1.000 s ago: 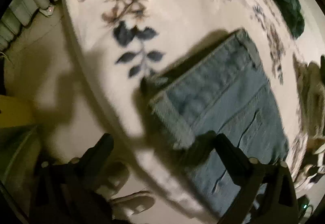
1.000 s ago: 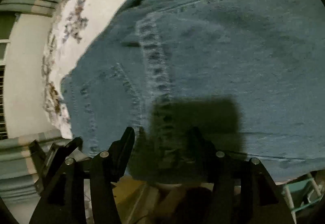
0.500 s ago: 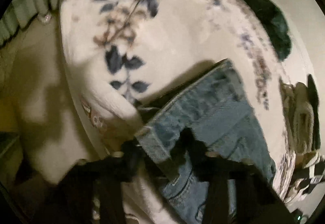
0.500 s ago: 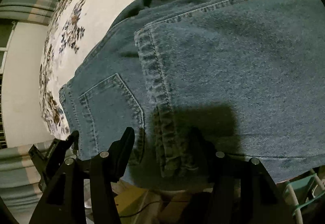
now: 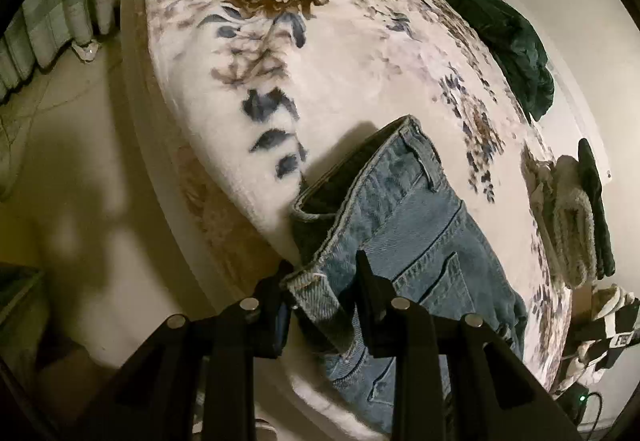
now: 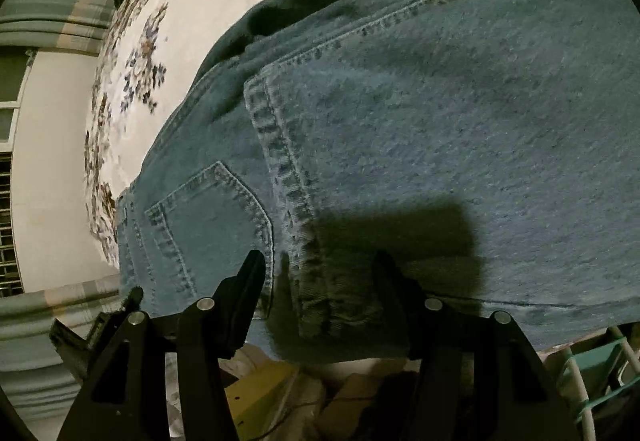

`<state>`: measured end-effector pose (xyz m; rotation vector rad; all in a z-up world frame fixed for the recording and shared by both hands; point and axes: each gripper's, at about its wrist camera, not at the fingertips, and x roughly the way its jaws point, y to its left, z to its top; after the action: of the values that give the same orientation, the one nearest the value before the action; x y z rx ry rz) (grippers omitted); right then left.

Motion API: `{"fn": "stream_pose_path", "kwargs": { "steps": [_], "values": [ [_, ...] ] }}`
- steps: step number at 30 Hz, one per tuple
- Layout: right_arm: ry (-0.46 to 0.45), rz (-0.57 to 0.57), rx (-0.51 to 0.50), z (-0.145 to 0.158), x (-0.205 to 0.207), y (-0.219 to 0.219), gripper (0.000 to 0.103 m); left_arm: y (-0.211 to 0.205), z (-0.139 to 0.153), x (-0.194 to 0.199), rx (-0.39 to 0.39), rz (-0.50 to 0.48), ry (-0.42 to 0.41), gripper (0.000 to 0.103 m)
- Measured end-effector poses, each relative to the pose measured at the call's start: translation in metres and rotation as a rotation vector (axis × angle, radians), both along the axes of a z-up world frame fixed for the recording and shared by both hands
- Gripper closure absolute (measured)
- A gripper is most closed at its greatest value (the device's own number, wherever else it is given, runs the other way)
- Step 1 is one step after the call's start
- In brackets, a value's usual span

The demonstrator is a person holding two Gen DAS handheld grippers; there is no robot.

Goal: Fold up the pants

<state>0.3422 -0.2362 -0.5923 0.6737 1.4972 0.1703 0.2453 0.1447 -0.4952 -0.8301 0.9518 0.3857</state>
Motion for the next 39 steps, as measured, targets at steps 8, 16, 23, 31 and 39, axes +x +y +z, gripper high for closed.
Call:
{"fn": "stream_pose_path", "kwargs": {
  "steps": [8, 16, 23, 31, 39],
  "values": [
    [-0.014, 0.015, -0.013, 0.005, 0.006, -0.013, 0.044, -0.018, 0.041, -0.002, 0.075, -0.037, -0.026, 0.079],
    [-0.009, 0.016, 0.001, 0.003, 0.008, -0.017, 0.044, -0.030, 0.040, -0.020, 0.074, -0.018, 0.031, 0.089],
    [-0.006, 0.057, 0.014, 0.004, 0.012, -0.008, 0.044, -0.014, 0.024, -0.006, 0.071, 0.037, -0.021, 0.089],
    [-0.014, 0.092, -0.004, 0.005, 0.016, -0.016, 0.044, 0.026, -0.009, 0.043, 0.022, 0.017, 0.008, 0.088],
    [0.011, 0.082, 0.013, 0.001, 0.009, -0.024, 0.044, 0.034, -0.012, -0.009, -0.155, 0.113, -0.023, 0.059]
  ]
}}
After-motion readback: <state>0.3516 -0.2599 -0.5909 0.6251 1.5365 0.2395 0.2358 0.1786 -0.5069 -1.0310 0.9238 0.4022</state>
